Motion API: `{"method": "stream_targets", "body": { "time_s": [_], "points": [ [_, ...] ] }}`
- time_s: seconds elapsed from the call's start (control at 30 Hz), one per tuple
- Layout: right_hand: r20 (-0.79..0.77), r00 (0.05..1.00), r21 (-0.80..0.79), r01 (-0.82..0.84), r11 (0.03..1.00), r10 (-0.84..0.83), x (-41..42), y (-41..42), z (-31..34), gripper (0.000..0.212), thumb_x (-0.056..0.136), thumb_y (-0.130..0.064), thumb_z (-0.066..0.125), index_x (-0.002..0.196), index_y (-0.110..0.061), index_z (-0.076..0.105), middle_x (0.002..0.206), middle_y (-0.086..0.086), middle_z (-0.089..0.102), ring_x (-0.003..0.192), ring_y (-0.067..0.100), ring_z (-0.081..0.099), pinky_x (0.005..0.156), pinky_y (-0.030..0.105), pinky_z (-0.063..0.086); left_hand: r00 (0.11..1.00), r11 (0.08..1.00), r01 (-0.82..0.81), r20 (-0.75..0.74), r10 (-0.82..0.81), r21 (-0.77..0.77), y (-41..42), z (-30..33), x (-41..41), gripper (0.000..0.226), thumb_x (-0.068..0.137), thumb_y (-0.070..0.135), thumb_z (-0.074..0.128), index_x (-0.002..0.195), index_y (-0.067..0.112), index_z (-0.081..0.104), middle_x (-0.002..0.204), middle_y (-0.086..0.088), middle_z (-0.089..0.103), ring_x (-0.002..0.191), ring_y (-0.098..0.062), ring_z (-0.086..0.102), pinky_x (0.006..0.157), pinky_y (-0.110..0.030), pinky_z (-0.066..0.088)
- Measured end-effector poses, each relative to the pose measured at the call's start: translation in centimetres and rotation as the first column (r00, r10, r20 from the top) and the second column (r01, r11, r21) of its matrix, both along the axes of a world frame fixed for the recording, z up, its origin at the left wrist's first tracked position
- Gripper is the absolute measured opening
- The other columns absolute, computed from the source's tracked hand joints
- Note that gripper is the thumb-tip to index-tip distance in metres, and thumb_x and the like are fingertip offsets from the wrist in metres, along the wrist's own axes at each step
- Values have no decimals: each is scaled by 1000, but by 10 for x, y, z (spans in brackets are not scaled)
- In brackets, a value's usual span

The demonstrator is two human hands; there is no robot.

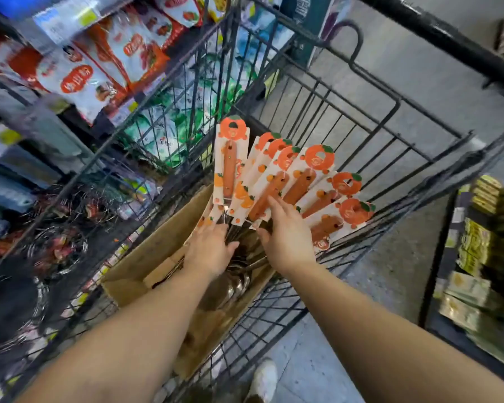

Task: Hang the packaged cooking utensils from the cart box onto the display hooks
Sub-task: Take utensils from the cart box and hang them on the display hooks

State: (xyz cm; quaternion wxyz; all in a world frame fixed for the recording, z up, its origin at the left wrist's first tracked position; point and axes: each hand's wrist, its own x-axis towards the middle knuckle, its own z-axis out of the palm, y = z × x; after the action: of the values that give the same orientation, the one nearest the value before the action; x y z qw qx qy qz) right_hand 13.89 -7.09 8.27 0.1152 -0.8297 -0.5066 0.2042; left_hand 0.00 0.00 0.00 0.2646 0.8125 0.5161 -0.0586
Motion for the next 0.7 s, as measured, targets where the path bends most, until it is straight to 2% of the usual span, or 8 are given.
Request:
{"method": "stream_targets", "body": {
  "time_s": [0.1, 0.17, 0.3, 0.5, 0.6, 0.7],
  "points": [
    [17, 1000, 27, 13, 1000, -14, 1, 2, -4, 66, 92, -33, 58, 149, -21, 27, 153, 2, 34, 142, 21, 29, 116, 38, 28, 998, 998, -59, -2, 59, -13, 3, -9, 8, 33, 86, 44, 60, 109, 20, 58, 112, -3, 60, 109, -27, 53, 93, -42, 46],
    [19, 1000, 29, 16, 999, -16, 1, 1, -7, 66, 91, -33, 59, 149, -22, 28, 153, 2, 35, 141, 21, 30, 116, 38, 29, 996, 994, -87, -23, 86, -60, 3, -16, 13, 32, 87, 42, 60, 107, 18, 57, 110, -5, 60, 107, -28, 55, 88, -41, 47],
    [20, 1000, 40, 17, 999, -18, 0, 0, -10, 68, 91, -33, 60, 149, -23, 27, 153, 3, 34, 142, 22, 28, 116, 43, 29, 993, 981, -110, 26, 115, -159, 2, -33, 19, 26, 88, 36, 61, 108, 20, 61, 107, -4, 63, 100, -27, 60, 84, -40, 51],
    [3, 999, 40, 45, 998, -45, 0, -3, -10, 66, 91, -33, 59, 148, -24, 27, 154, 2, 33, 143, 21, 27, 116, 43, 29, 984, 971, -157, 55, 169, -182, 4, -38, 15, 13, 94, 28, 54, 98, 19, 63, 97, -5, 66, 91, -27, 60, 72, -33, 45],
    [13, 999, 53, 52, 997, -52, -2, -2, -9, 62, 91, -32, 60, 146, -22, 33, 148, 2, 41, 139, 22, 34, 112, 43, 35, 985, 973, -144, 66, 158, -178, 7, -34, 5, 15, 94, 29, 53, 99, 20, 64, 97, -5, 66, 89, -26, 58, 69, -32, 43],
    [-29, 996, 23, 87, 996, -87, -3, -3, -3, 48, 92, -33, 58, 137, -21, 44, 132, 3, 54, 122, 24, 50, 101, 43, 45, 973, 956, -169, 115, 201, -238, 12, -26, -10, 12, 93, 31, 55, 96, 25, 65, 99, -5, 63, 87, -26, 58, 72, -34, 51]
  ]
}}
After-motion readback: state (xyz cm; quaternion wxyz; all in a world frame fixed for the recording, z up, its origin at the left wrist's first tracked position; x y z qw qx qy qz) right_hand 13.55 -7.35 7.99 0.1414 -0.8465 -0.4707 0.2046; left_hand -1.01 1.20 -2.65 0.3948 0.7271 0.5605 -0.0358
